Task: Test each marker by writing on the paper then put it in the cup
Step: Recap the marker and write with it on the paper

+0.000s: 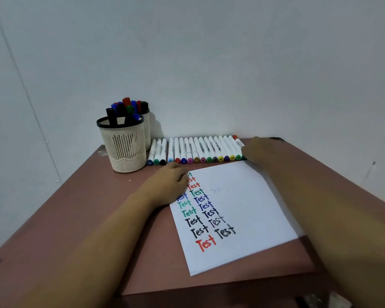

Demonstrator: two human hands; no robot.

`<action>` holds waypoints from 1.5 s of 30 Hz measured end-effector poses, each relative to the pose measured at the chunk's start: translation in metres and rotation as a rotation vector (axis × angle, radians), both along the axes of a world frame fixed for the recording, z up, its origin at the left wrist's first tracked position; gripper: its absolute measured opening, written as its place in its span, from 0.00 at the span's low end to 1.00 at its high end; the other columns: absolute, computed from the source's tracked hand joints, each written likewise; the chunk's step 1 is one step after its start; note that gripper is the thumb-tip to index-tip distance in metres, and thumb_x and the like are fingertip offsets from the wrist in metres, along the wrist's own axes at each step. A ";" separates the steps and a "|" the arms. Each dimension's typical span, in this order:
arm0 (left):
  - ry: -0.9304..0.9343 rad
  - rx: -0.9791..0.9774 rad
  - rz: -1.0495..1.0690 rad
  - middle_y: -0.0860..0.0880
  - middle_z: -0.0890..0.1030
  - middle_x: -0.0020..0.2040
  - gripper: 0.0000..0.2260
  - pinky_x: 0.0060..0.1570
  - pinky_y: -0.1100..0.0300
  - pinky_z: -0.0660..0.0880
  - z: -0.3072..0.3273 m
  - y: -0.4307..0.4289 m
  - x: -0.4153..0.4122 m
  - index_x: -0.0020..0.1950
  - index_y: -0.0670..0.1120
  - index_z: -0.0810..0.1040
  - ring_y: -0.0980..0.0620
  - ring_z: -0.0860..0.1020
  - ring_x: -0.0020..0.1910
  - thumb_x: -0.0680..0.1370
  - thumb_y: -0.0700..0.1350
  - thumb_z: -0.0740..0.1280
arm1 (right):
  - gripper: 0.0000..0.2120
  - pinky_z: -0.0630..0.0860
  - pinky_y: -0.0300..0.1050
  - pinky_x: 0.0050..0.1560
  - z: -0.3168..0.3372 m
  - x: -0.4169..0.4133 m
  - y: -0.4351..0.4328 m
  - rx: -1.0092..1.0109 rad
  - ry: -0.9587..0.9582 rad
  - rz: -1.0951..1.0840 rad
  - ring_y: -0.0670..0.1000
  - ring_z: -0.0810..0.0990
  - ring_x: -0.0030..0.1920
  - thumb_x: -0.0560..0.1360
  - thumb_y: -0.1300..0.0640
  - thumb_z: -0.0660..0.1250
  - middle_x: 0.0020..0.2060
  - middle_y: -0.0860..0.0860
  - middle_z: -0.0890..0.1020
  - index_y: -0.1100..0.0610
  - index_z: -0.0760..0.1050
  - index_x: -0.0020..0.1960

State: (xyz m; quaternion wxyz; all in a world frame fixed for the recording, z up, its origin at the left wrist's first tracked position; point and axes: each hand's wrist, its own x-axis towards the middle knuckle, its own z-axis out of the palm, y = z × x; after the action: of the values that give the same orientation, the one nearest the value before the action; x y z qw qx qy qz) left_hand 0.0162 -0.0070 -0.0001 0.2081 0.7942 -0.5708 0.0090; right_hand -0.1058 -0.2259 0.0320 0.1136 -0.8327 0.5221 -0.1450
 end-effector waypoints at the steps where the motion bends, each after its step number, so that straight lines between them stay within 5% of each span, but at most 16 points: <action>1: -0.001 -0.001 0.000 0.47 0.69 0.67 0.17 0.61 0.65 0.60 0.000 0.000 0.000 0.68 0.43 0.71 0.53 0.65 0.66 0.82 0.46 0.53 | 0.02 0.60 0.43 0.32 -0.002 0.003 -0.002 0.002 -0.046 -0.019 0.53 0.69 0.41 0.77 0.60 0.57 0.37 0.53 0.71 0.59 0.65 0.47; 4: 0.002 0.008 0.001 0.47 0.69 0.67 0.17 0.62 0.65 0.60 0.000 0.000 0.001 0.69 0.44 0.70 0.53 0.66 0.66 0.82 0.47 0.53 | 0.02 0.64 0.43 0.34 -0.005 0.003 -0.003 0.031 -0.132 -0.030 0.53 0.70 0.39 0.77 0.61 0.59 0.35 0.53 0.70 0.60 0.67 0.48; 9: 0.096 0.002 0.027 0.46 0.72 0.63 0.16 0.54 0.65 0.62 0.002 -0.001 0.002 0.65 0.43 0.72 0.52 0.69 0.60 0.83 0.47 0.51 | 0.13 0.66 0.46 0.44 -0.003 -0.006 0.005 -0.078 -0.431 -0.125 0.61 0.76 0.53 0.80 0.58 0.57 0.55 0.61 0.78 0.65 0.72 0.58; 14: 0.356 -0.294 0.175 0.47 0.75 0.64 0.16 0.53 0.64 0.63 0.006 -0.001 0.005 0.67 0.45 0.72 0.53 0.72 0.59 0.82 0.48 0.53 | 0.10 0.65 0.41 0.39 0.013 -0.003 0.031 -0.165 -0.840 0.001 0.54 0.74 0.42 0.78 0.56 0.60 0.41 0.53 0.77 0.63 0.74 0.51; 17: 0.214 -0.440 0.203 0.45 0.73 0.66 0.16 0.60 0.61 0.64 0.007 -0.001 0.010 0.68 0.43 0.70 0.50 0.70 0.64 0.81 0.45 0.56 | 0.07 0.62 0.36 0.31 0.026 -0.001 0.060 -0.061 -1.001 0.205 0.49 0.68 0.36 0.75 0.58 0.62 0.32 0.47 0.70 0.61 0.73 0.42; 20: 0.006 -0.500 0.116 0.44 0.70 0.67 0.19 0.60 0.69 0.57 0.008 -0.001 0.008 0.70 0.42 0.67 0.49 0.66 0.67 0.80 0.46 0.60 | 0.10 0.63 0.39 0.32 0.023 0.005 0.088 0.081 -1.072 0.308 0.48 0.62 0.31 0.74 0.59 0.62 0.28 0.48 0.65 0.59 0.67 0.35; 24: -0.006 -0.339 0.014 0.46 0.72 0.66 0.22 0.56 0.68 0.60 0.007 -0.002 0.005 0.72 0.44 0.65 0.51 0.67 0.65 0.79 0.51 0.60 | 0.10 0.63 0.45 0.34 0.007 0.013 0.104 0.289 -1.156 0.288 0.49 0.62 0.30 0.75 0.58 0.63 0.27 0.51 0.66 0.59 0.69 0.36; 29: -0.056 -0.351 0.003 0.49 0.76 0.48 0.15 0.39 0.64 0.61 0.008 -0.003 0.004 0.63 0.41 0.72 0.53 0.71 0.44 0.81 0.47 0.58 | 0.14 0.62 0.40 0.26 0.000 0.015 0.106 0.670 -1.309 0.342 0.46 0.65 0.25 0.77 0.52 0.66 0.26 0.49 0.69 0.56 0.68 0.36; 32: -0.044 -0.349 -0.014 0.51 0.72 0.38 0.10 0.35 0.59 0.60 0.008 -0.003 -0.001 0.54 0.40 0.72 0.51 0.70 0.38 0.81 0.46 0.58 | 0.14 0.62 0.41 0.29 -0.008 0.018 0.114 0.786 -1.189 0.451 0.44 0.71 0.23 0.75 0.50 0.68 0.25 0.49 0.71 0.56 0.71 0.37; 39: -0.028 -0.363 0.018 0.54 0.70 0.30 0.11 0.34 0.53 0.66 0.006 0.000 -0.004 0.52 0.40 0.73 0.50 0.70 0.33 0.80 0.48 0.60 | 0.12 0.64 0.38 0.31 -0.008 0.019 0.119 0.696 -1.092 0.518 0.41 0.74 0.20 0.78 0.57 0.65 0.18 0.45 0.73 0.59 0.71 0.37; 45: -0.038 -0.406 0.075 0.55 0.69 0.27 0.14 0.30 0.59 0.64 0.003 0.001 0.000 0.48 0.45 0.76 0.59 0.69 0.28 0.78 0.55 0.61 | 0.12 0.74 0.36 0.34 -0.008 0.015 0.117 0.680 -1.108 0.633 0.42 0.76 0.23 0.79 0.58 0.63 0.20 0.45 0.73 0.58 0.72 0.37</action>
State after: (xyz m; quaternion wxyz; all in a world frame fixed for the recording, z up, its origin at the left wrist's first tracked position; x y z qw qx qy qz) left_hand 0.0157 -0.0060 0.0031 0.3526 0.7564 -0.5311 0.1465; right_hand -0.0904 -0.1086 0.0242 0.6511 -0.6668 0.1378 -0.3355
